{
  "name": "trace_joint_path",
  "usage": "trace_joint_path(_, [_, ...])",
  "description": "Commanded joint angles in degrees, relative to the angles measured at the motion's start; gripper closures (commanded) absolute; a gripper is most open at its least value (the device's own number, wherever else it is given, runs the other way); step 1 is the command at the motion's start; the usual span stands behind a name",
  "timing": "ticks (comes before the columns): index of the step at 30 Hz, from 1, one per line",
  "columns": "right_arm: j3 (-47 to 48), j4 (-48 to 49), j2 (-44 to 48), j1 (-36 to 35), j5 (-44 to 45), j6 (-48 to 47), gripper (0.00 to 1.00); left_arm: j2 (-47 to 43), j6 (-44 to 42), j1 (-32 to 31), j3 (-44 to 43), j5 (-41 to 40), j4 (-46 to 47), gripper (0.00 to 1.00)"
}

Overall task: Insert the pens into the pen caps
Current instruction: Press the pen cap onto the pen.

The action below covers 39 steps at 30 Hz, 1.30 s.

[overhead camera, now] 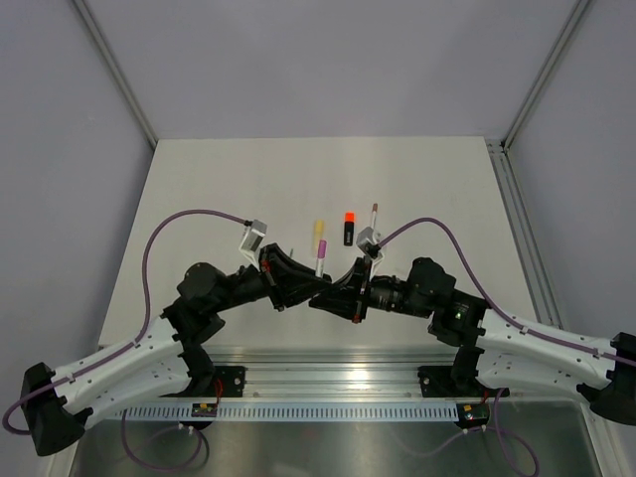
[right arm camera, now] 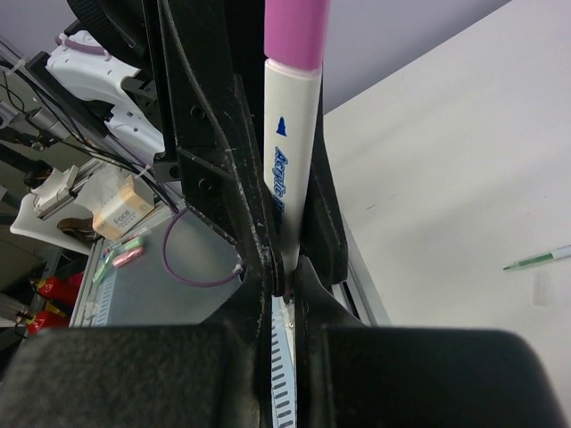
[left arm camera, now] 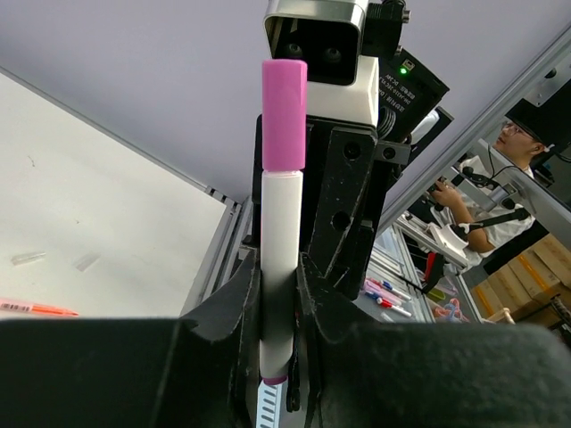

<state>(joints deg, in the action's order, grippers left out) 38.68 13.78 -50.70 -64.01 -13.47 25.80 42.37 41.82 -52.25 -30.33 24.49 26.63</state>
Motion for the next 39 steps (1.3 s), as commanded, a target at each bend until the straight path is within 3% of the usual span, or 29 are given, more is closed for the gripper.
trace_joint_path(1, [2.90,2.13,1.56,0.20,-0.15,-0.49,1.00,0.26,-0.51,-1.45,0.36,1.18,1.58,0.86])
trace_joint_path(4, [2.63,0.99,2.97,0.29,0.38,-0.14,1.00,-0.18,-1.48,-1.54,-0.26,0.91,0.18,0.91])
trace_joint_path(6, [2.54,0.11,3.94,0.20,0.73,0.04,1.00,-0.18,-1.74,-1.54,-0.70,1.35,-0.18,1.00])
trace_joint_path(11, [3.42,-3.05,5.96,0.20,2.40,0.39,1.00,-0.53,-2.89,-1.72,-1.66,0.83,-0.88,1.00])
trace_joint_path(12, [3.77,-5.23,6.22,0.20,2.66,0.30,0.92,-0.88,-3.32,-1.72,-1.84,0.39,-2.10,1.00])
trace_joint_path(13, [4.56,-6.30,6.92,0.20,2.49,0.21,0.70,-1.15,-4.37,-1.72,-2.45,-0.14,-2.89,1.00])
trace_joint_path(16, [5.27,-9.64,9.20,0.29,1.08,-0.75,0.45,-2.38,-6.83,-1.72,-3.68,-2.25,-6.32,1.00])
trace_joint_path(18, [6.23,-13.14,10.26,0.20,1.34,-1.45,0.39,-2.82,-7.98,-1.72,-4.21,-3.22,-8.43,1.00])
trace_joint_path(23, [11.76,-18.17,11.33,0.20,2.39,-2.51,0.38,-3.70,-10.36,-1.72,-4.74,-4.45,-11.07,1.00])
trace_joint_path(30, [27.23,-26.35,-0.35,0.20,18.02,-4.27,0.37,-4.66,-12.20,-1.72,-4.57,-5.33,-13.01,1.00])
trace_joint_path(39, [35.15,-26.97,-10.91,0.46,18.66,-4.97,0.39,-5.28,-12.73,-1.72,-4.39,-4.54,-13.19,1.00])
